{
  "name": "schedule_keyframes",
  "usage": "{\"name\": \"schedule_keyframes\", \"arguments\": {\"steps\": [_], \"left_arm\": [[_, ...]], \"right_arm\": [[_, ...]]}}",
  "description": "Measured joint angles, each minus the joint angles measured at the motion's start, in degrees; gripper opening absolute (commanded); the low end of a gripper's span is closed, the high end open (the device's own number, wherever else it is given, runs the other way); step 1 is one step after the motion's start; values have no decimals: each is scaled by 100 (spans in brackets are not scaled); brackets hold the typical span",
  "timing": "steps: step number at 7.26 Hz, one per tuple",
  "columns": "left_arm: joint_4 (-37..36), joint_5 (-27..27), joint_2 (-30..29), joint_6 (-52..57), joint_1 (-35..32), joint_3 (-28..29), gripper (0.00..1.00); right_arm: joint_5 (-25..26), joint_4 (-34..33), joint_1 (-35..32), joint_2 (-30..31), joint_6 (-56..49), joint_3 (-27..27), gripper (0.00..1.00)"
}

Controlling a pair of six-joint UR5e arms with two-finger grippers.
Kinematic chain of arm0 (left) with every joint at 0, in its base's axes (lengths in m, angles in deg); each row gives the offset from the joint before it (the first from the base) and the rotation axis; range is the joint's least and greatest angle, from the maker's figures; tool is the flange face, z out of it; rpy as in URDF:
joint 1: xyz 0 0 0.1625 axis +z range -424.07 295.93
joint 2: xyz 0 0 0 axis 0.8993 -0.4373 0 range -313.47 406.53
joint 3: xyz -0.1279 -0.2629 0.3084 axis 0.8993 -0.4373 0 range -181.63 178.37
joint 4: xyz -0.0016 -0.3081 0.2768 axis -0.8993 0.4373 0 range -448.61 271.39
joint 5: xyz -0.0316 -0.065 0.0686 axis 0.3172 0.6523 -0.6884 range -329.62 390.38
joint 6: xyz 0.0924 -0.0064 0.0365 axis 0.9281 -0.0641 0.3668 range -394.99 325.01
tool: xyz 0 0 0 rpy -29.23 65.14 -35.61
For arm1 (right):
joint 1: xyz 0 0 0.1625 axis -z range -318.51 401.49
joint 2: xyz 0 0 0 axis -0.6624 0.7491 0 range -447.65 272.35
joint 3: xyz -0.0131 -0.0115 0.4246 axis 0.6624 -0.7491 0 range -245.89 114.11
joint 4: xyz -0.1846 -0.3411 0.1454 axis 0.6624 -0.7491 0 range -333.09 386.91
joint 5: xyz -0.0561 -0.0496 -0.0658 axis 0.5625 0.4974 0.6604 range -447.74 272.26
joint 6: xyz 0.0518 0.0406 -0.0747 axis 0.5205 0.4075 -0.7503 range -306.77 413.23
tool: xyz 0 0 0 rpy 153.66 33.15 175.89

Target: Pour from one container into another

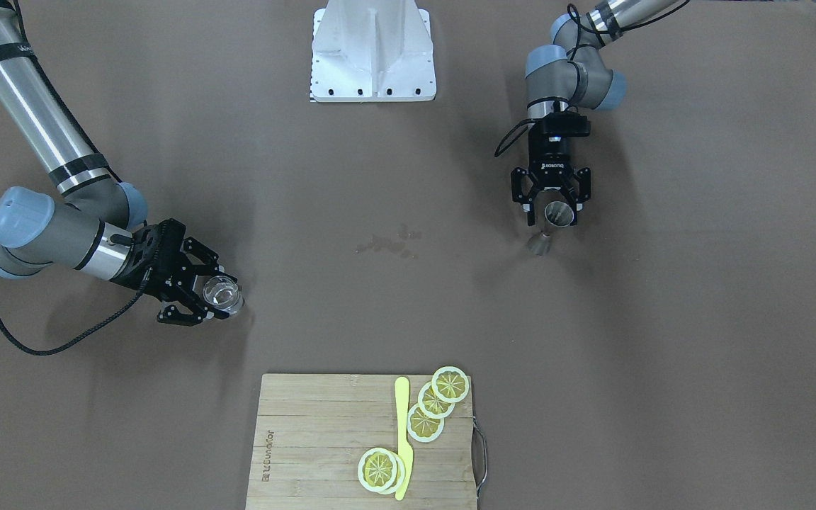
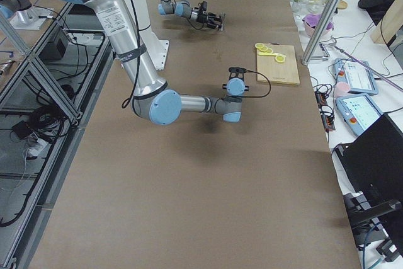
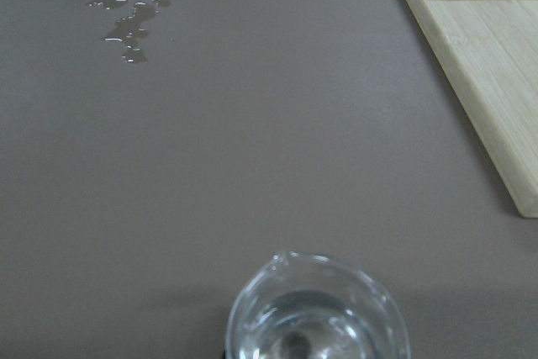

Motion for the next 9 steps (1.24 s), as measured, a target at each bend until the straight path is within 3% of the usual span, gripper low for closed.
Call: {"name": "schedule_keyframes", "arguments": {"steps": [2, 5, 6, 9], "left_arm": [[-10, -1, -61, 3, -87, 0, 67], [-27, 4, -130, 3, -100, 38, 57], [-40, 16, -142, 3, -100, 54, 47], [-212, 78, -171, 3, -108, 55, 0]], "right_arm": [[-114, 0, -173, -10, 27, 33, 0], [-359, -37, -566, -15, 102, 186, 0], [-493, -85, -722, -15, 125, 280, 0], [-751, -542, -1176, -10, 139, 657, 0]]}}
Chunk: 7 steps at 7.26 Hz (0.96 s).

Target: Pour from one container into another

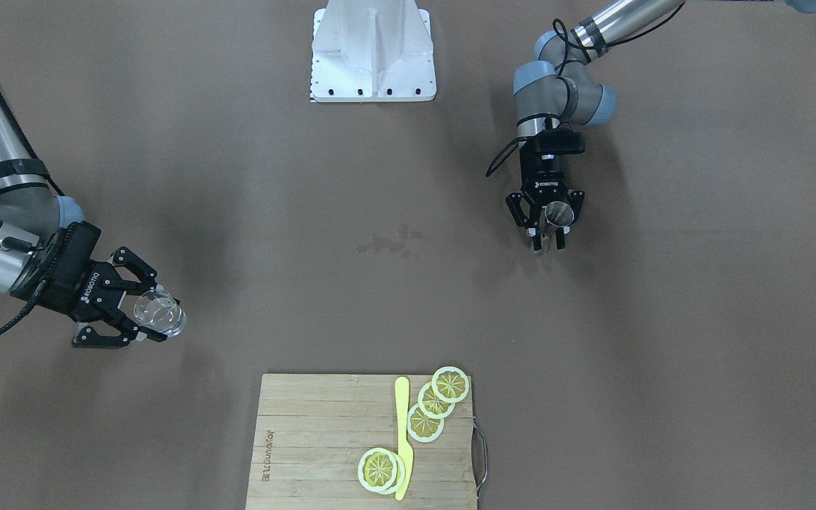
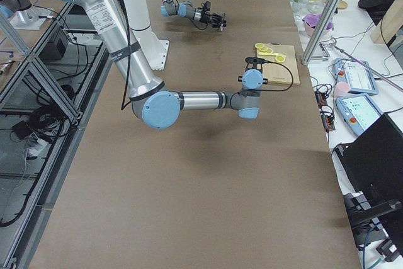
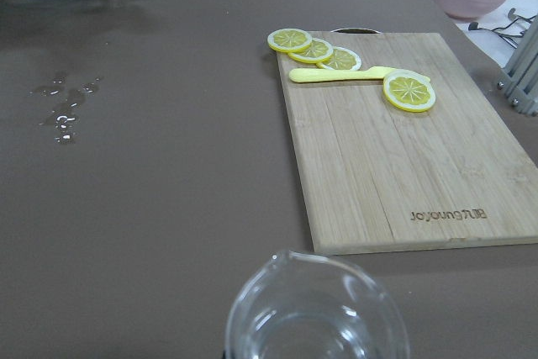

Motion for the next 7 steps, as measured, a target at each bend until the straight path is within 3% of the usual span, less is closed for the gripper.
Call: {"name": "schedule_keyframes", "arguments": {"steps": [4, 7], "left_arm": [[-121, 98, -5, 284, -39, -277, 0], [-32, 861, -426, 1259, -334, -513, 0]], "right_arm": [[-38, -711, 208, 187, -23, 673, 0], [-13, -1329, 268, -118, -85, 822, 0]]}}
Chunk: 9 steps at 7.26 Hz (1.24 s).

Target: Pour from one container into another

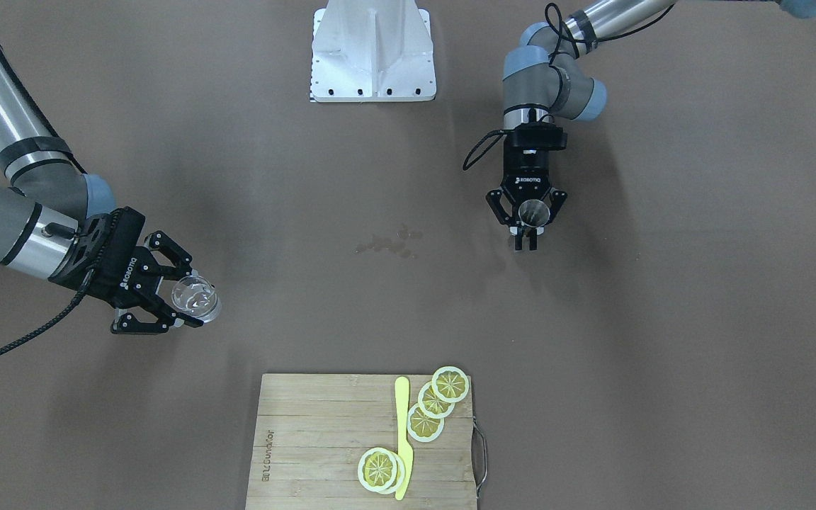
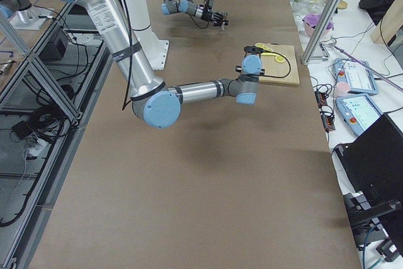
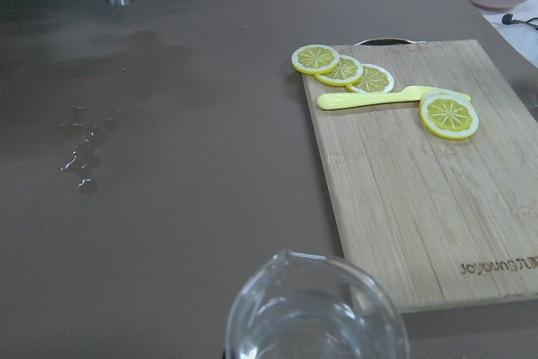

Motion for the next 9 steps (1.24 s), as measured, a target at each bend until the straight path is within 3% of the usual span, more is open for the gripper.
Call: {"name": "schedule_keyframes", "arguments": {"steps": [3, 6, 9], "left_arm": [[39, 948, -949, 1332, -329, 227, 0], [16, 1530, -1559, 1702, -425, 595, 0], [-4, 1704, -1839, 2288, -435, 763, 0]], "right_arm": [[-7, -94, 132, 18, -280, 34, 0], [140, -339, 208, -110, -448, 120, 0], [116, -1459, 106, -324, -505, 847, 0]]}}
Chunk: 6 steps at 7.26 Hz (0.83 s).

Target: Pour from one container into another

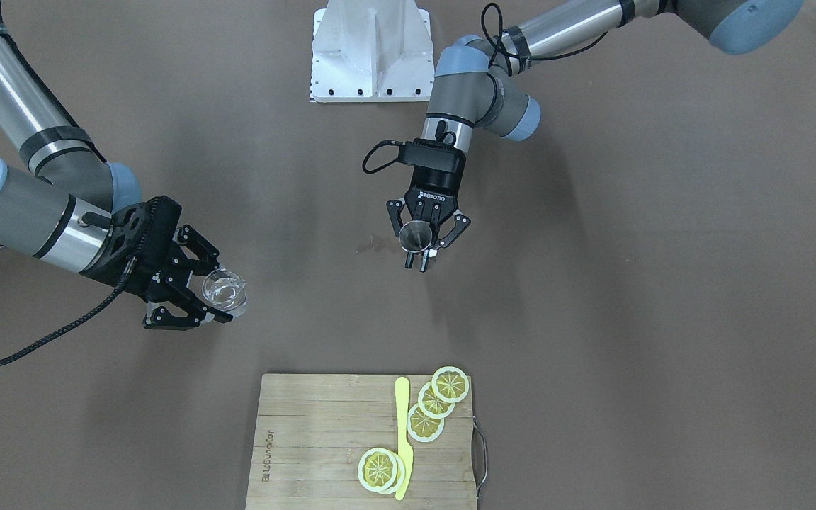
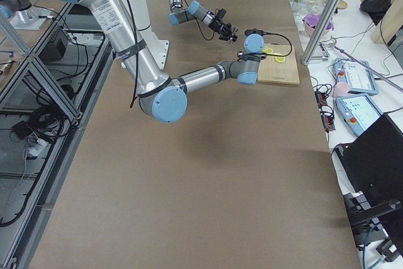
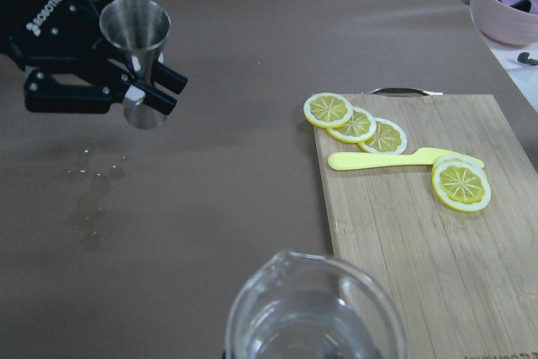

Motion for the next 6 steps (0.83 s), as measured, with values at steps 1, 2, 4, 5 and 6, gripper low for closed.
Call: {"name": "schedule_keyframes", "arguments": {"steps": [1, 2, 4, 5, 6], "left_arm": [[7, -2, -30, 53, -1, -3, 0], [19, -11, -39, 78, 0, -14, 0], [44, -31, -33, 90, 0, -21, 0], [46, -29, -29, 89, -1, -16, 0], [48, -16, -27, 83, 3, -20, 0]], "right_arm": [[31, -285, 44, -36, -7, 163, 0], [50, -568, 99, -61, -17, 317, 0], [59, -1240, 201, -191, -41, 596, 0], [76, -1603, 281, -275, -52, 703, 0], [123, -1879, 374, -357, -90, 756, 0]]}}
